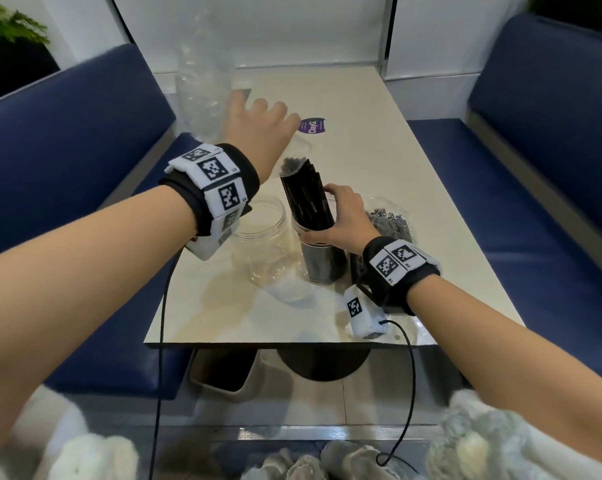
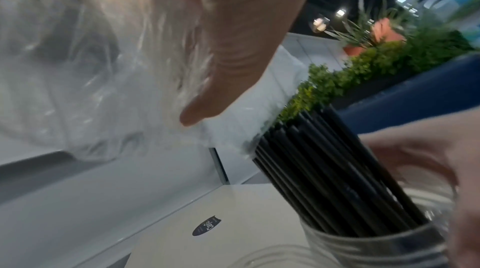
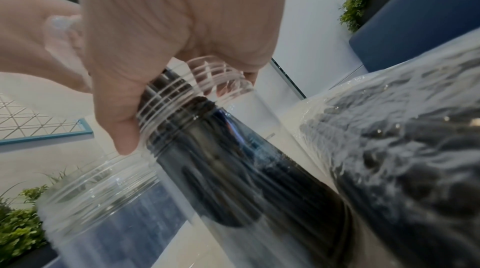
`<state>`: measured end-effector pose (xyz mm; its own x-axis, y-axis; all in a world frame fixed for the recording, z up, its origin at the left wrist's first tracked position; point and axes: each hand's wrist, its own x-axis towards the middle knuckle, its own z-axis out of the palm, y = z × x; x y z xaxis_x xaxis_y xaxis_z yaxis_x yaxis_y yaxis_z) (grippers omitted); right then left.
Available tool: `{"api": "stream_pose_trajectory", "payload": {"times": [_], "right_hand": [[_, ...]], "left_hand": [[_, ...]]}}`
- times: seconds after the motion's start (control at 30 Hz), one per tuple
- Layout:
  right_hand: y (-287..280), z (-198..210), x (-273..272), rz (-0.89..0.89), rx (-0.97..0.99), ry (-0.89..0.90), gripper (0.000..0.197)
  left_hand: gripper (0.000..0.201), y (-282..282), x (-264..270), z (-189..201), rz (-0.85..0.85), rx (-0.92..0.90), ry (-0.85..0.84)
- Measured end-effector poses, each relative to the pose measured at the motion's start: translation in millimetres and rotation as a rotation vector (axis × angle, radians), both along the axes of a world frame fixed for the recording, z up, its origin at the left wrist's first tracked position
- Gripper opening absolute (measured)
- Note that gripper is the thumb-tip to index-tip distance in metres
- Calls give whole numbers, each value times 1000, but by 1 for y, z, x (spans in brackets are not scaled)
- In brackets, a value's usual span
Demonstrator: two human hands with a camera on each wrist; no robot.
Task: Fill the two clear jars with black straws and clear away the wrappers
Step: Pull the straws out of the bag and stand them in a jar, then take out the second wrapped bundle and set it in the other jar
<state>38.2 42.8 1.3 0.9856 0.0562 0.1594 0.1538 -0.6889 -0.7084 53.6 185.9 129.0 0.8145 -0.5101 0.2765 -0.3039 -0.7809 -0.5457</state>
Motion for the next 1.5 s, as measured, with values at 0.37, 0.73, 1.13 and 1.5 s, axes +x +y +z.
{"api": "stream_pose_trajectory", "payload": {"times": [0.37, 0.73, 1.13, 1.5], "right_hand": [[4, 6, 0, 7, -54, 30, 108], [15, 40, -72, 287, 330, -15, 80], [-34, 55, -86, 116, 1136, 113, 22], [-91, 26, -101, -21, 729, -53, 43]], "left_hand": [[42, 49, -35, 6, 173, -794, 107], [12, 34, -85, -18, -332, -1737, 291], [42, -15, -119, -83, -588, -1576, 1039], [32, -66, -105, -119, -360, -1631, 860]]}}
